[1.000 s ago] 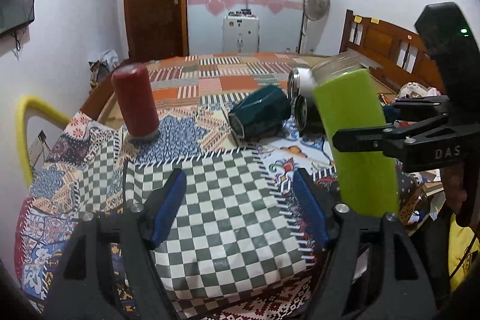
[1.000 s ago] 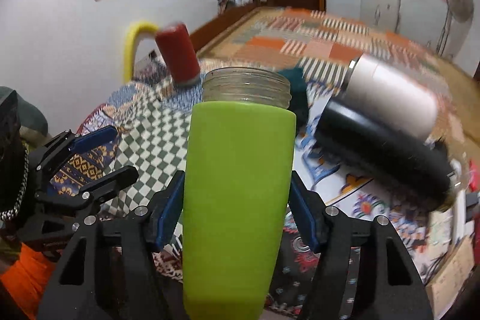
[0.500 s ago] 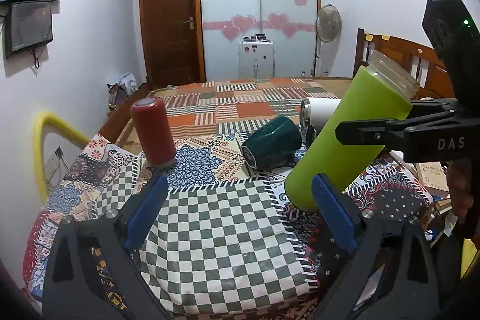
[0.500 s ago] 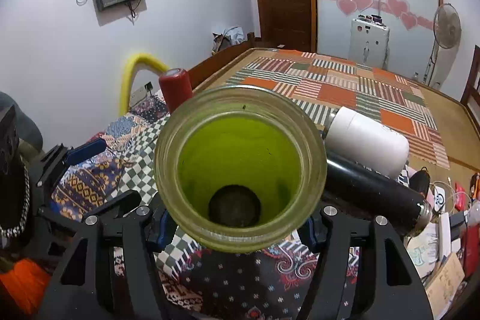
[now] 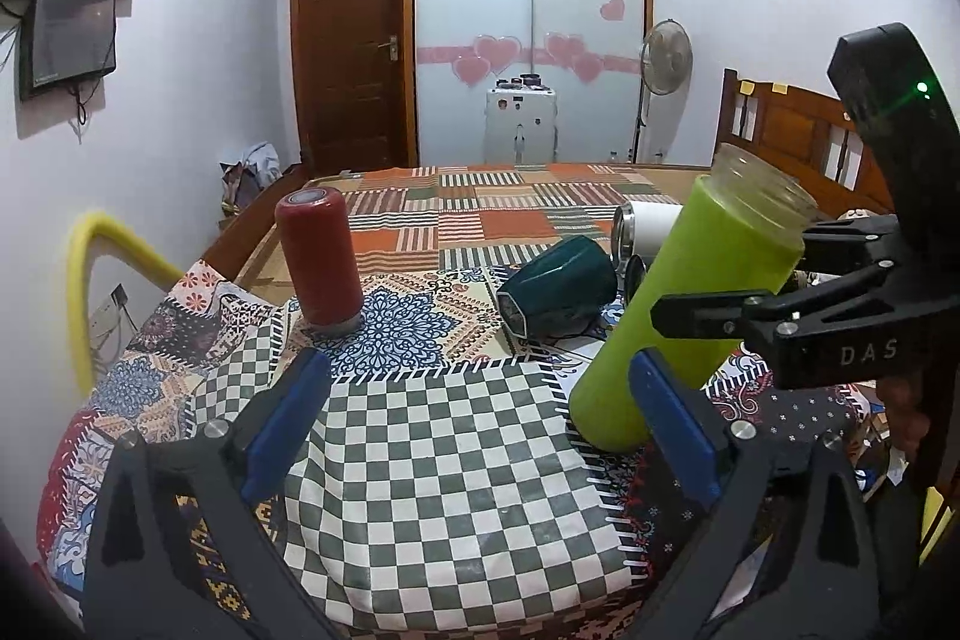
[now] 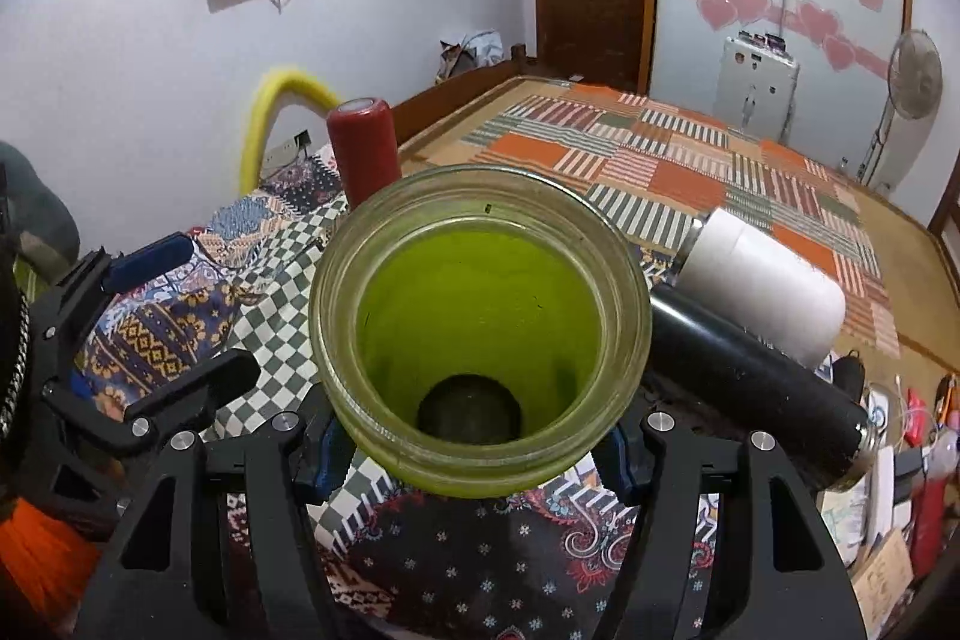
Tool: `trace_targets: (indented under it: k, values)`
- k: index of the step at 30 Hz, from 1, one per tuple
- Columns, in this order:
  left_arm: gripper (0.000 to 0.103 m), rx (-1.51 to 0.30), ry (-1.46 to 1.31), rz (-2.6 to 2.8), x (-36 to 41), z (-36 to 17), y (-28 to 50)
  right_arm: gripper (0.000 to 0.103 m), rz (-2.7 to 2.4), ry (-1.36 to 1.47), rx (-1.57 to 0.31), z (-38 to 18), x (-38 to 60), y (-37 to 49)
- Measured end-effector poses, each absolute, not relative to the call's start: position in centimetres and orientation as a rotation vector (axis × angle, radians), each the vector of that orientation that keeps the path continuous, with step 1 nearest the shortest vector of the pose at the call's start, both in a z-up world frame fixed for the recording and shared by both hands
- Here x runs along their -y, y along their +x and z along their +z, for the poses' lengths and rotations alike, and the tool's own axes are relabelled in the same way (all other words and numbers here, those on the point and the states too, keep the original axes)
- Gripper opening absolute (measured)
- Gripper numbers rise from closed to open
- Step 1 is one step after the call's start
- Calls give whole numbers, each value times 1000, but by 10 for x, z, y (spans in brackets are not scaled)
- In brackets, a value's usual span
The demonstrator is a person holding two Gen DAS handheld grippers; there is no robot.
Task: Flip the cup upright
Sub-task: 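Rotate the bottle upright with the right tool and set it on the bed, then open the right tool and pull both tools back from the bottle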
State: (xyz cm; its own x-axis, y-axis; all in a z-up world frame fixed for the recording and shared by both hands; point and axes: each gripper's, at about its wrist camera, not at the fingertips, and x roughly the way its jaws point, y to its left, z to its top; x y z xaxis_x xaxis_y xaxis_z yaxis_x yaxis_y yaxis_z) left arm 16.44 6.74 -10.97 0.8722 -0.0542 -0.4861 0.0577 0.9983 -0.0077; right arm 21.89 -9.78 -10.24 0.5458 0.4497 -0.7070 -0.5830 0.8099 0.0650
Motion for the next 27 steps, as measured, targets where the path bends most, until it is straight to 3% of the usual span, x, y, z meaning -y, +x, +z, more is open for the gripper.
trace_targets:
  k: [18, 27]
  values:
    - [101, -473, -17, -19, -80, -104, 162, 63, 617, -185, -743, -108, 82, 226]
    - [101, -348, -30, -20, -67, -61, 119, 63, 607, -95, -604, -67, 114, 173]
